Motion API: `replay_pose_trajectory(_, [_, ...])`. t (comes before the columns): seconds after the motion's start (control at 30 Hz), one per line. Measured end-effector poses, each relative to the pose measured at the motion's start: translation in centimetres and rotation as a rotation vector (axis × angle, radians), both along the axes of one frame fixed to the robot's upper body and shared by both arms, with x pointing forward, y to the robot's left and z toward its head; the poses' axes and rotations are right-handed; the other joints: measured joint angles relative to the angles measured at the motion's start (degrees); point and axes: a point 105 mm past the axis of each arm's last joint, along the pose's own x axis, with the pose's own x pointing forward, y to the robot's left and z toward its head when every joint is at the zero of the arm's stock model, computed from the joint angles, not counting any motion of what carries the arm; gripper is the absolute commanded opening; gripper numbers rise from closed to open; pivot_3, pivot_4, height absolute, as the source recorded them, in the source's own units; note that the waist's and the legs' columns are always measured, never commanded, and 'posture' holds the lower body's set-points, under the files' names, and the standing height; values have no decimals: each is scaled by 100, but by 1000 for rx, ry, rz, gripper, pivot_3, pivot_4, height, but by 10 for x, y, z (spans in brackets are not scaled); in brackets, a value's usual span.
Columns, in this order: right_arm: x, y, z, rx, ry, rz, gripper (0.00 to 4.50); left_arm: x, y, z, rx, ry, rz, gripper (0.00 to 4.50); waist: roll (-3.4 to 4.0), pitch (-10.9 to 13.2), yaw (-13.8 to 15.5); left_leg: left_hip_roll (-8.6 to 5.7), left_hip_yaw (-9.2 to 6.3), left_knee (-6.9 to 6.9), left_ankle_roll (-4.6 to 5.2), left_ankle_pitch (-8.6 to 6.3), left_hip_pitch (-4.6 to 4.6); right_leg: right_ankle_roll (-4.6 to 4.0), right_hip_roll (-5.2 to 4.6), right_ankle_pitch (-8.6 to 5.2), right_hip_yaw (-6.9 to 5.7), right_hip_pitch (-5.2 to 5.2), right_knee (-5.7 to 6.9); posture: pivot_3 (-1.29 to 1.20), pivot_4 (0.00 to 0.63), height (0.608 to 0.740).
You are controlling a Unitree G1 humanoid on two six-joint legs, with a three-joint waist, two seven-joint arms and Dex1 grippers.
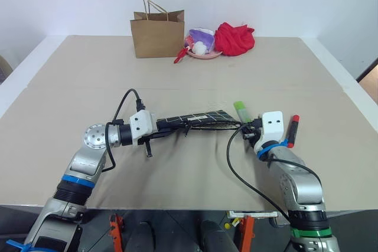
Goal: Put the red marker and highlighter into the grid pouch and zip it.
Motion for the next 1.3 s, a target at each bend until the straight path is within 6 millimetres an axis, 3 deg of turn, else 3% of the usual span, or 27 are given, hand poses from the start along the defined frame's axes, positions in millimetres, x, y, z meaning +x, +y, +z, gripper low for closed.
replay_pose_trajectory(0.13, [-7,-9,14,28,-31,68,1053,0,1,0,-2,3,0,0,3,2,-15,-3,0,0,0,0,-6,1,-3,-1,1,-7,0,0,150,740])
replay_pose_trajectory(0.37, [-30,-4,94,35,-197,437,1053,0,1,1,14,11,-32,0,8,6,-52,-2,-1,-2,1,0,0,0,-1,0,1,-4,1,0,150,740])
replay_pose_trajectory(0.47, [-46,7,106,56,-187,608,1053,0,2,-1,16,22,-38,0,5,6,-50,-3,-2,-2,4,-2,-1,1,-1,-4,0,-2,-1,0,150,740])
replay_pose_trajectory(0.6, [-73,22,101,67,-58,845,1053,-1,1,-1,15,23,-49,0,6,6,-44,-3,-2,-1,6,-4,-3,0,-2,-7,0,-3,-1,0,150,740])
replay_pose_trajectory(0.87, [-100,28,72,60,164,1010,1053,-2,0,1,12,10,-54,0,2,8,-37,-4,-2,3,6,-4,-2,1,-3,-6,0,-3,-1,0,150,740])
replay_pose_trajectory(1.07, [-99,23,66,45,196,1007,1053,-2,0,1,11,8,-53,0,2,8,-37,-4,-2,3,6,-4,-2,1,-2,-5,0,-4,-1,0,150,740])
replay_pose_trajectory(1.3, [-92,23,73,41,175,1001,1053,-2,-1,2,6,3,-51,0,1,9,-34,-4,-2,3,6,-4,-2,2,-2,-5,0,-4,-1,0,150,740])
